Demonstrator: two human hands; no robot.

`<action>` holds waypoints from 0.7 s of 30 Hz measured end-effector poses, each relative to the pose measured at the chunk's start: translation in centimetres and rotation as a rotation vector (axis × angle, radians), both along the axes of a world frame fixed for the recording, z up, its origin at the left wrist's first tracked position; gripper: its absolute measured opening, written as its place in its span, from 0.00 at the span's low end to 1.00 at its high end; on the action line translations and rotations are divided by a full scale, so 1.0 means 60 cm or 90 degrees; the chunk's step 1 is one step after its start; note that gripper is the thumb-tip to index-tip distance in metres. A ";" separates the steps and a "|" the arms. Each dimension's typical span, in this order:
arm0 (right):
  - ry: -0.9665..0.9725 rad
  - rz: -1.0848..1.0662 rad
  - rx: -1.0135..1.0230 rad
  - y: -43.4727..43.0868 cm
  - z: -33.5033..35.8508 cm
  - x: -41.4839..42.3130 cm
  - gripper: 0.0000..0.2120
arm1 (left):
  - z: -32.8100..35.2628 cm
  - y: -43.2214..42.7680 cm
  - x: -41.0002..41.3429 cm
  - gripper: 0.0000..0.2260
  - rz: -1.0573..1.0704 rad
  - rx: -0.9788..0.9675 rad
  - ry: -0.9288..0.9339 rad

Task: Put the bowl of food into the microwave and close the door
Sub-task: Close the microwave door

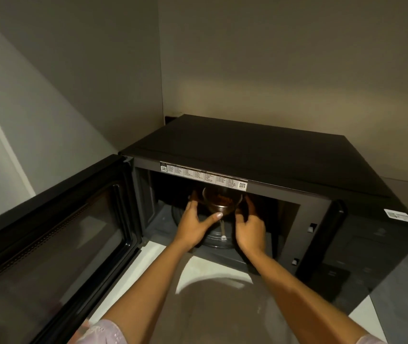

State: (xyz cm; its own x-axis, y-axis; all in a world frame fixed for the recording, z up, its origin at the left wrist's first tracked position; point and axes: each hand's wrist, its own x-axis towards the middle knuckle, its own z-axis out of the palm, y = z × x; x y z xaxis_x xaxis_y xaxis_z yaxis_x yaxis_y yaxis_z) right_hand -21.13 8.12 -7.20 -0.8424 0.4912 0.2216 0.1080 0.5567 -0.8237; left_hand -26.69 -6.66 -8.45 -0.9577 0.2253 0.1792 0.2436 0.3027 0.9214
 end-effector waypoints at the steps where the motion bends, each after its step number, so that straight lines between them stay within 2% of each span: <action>1: 0.013 0.009 0.059 -0.011 -0.010 0.020 0.24 | 0.002 -0.009 0.019 0.39 0.011 -0.016 0.011; 4: 0.032 0.115 0.168 -0.056 -0.048 0.077 0.24 | 0.006 -0.042 0.083 0.41 0.045 -0.045 0.027; 8: 0.083 0.245 0.173 -0.113 -0.049 0.138 0.26 | 0.040 -0.092 0.162 0.40 0.040 -0.111 0.052; 11: 0.115 0.321 0.175 -0.145 -0.014 0.165 0.26 | 0.092 -0.131 0.220 0.38 0.052 -0.182 0.139; 17: 0.128 0.446 0.230 -0.181 0.094 0.196 0.26 | 0.210 -0.201 0.291 0.33 0.198 -0.422 0.340; 19: 0.133 0.475 0.247 -0.189 0.120 0.202 0.26 | 0.237 -0.229 0.297 0.32 0.271 -0.507 0.365; 21: 0.129 0.496 0.256 -0.195 0.142 0.205 0.26 | 0.259 -0.258 0.300 0.33 0.340 -0.589 0.338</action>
